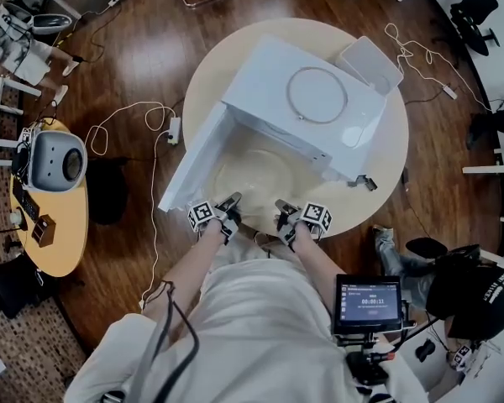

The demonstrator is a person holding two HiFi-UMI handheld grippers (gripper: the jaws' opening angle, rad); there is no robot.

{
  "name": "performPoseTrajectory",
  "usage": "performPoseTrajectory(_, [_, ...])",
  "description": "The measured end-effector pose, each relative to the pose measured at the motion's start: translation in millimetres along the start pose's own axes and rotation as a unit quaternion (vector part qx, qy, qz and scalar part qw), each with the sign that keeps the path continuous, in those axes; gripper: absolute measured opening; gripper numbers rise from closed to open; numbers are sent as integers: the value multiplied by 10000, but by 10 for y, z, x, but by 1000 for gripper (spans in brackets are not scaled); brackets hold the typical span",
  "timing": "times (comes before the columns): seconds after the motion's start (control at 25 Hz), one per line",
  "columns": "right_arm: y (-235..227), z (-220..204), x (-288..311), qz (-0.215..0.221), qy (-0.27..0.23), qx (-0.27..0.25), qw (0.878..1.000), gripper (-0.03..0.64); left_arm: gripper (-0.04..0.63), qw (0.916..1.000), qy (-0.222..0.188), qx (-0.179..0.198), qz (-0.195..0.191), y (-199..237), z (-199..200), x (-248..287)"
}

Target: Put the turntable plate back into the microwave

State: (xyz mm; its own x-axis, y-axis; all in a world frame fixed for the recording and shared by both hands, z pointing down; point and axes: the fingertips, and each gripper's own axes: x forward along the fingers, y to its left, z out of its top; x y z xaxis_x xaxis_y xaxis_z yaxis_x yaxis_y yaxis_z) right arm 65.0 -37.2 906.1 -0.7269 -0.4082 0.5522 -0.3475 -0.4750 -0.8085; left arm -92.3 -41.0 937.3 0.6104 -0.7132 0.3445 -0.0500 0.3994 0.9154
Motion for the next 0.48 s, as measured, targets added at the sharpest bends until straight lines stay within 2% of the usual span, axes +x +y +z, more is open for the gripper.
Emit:
performPoseTrajectory(0.32, [-14,68,-68,278,53,555,9981,31,40,9990,-107,-58,-422,-325,-18,45])
performPoseTrajectory(0.48, [5,94,-90,474,180,872,9949,31,40,9992,-110,27,-396,-410,-7,73])
